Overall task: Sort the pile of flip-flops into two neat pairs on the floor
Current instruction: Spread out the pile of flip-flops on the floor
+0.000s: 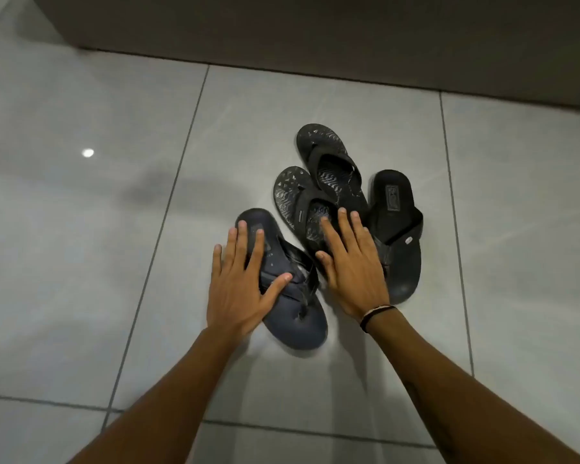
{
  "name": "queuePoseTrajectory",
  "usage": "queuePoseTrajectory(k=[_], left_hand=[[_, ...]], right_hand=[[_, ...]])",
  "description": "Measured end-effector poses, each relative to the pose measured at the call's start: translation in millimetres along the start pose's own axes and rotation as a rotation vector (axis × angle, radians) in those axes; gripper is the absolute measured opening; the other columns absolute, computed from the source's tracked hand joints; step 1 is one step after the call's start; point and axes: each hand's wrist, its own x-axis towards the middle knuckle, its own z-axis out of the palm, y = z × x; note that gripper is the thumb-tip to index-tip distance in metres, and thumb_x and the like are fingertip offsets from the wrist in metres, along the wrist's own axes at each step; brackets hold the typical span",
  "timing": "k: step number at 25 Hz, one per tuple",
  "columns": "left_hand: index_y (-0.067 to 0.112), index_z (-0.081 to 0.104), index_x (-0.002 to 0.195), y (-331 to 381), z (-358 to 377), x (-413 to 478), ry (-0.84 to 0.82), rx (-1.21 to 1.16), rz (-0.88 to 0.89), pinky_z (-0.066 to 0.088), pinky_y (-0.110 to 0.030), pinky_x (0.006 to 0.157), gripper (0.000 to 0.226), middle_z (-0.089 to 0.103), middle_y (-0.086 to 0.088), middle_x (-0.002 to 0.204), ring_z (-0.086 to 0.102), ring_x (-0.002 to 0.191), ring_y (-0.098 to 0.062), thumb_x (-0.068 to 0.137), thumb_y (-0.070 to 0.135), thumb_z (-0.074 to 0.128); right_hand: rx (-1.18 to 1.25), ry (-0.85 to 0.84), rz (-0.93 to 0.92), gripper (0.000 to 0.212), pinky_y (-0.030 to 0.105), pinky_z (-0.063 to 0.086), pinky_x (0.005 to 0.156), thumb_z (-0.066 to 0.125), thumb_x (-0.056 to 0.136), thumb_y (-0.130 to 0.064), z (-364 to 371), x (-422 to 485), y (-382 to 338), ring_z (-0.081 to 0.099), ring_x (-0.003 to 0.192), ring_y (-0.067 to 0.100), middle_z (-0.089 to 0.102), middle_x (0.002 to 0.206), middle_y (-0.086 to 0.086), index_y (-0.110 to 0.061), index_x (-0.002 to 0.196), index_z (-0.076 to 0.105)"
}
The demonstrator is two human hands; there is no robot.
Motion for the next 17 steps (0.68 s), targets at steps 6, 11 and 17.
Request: queuePoseTrajectory(k=[6, 11, 17], left_hand=[[0.016, 0.021, 0.167, -11.6, 23.5, 28.8, 0.087, -0.032, 0.101, 0.012, -0.056, 0.130, 0.098, 0.004, -0.009, 0.177, -0.003, 0.164, -0.028, 0.093, 0.080, 0.032], [0.015, 0.030, 0.164, -15.6, 35.1, 29.4, 0.156, -0.018, 0.130, 0.017, -0.053, 0.130, 0.095, 0.013, -0.011, 0.176, 0.003, 0.164, -0.029, 0.093, 0.078, 0.041], [0.023, 0.026, 0.166, -0.1, 26.5, 19.3, 0.071, -0.054, -0.019, 0.009, -0.053, 0.131, 0.097, 0.009, -0.005, 0.177, 0.000, 0.164, -0.024, 0.091, 0.085, 0.022]], right_hand=[[0.033, 0.072, 0.080, 0.060, 0.053, 0.019, 0.128, 0.038, 0.107, -0.038, 18.3, 60.0, -6.0, 0.011, 0.160, 0.038, 0.013, 0.172, 0.016, -0.025, 0.162, 0.020], [0.027, 0.037, 0.138, 0.063, 0.053, 0.013, 0.130, 0.039, 0.106, -0.035, 29.1, 90.5, -7.6, 0.010, 0.158, 0.043, 0.014, 0.170, 0.021, -0.030, 0.163, 0.012], [0.081, -0.246, -0.150, 0.074, 0.055, 0.013, 0.129, 0.053, 0.097, -0.011, 3.0, 156.5, -3.3, 0.012, 0.156, 0.046, 0.019, 0.168, 0.016, -0.031, 0.161, 0.023]])
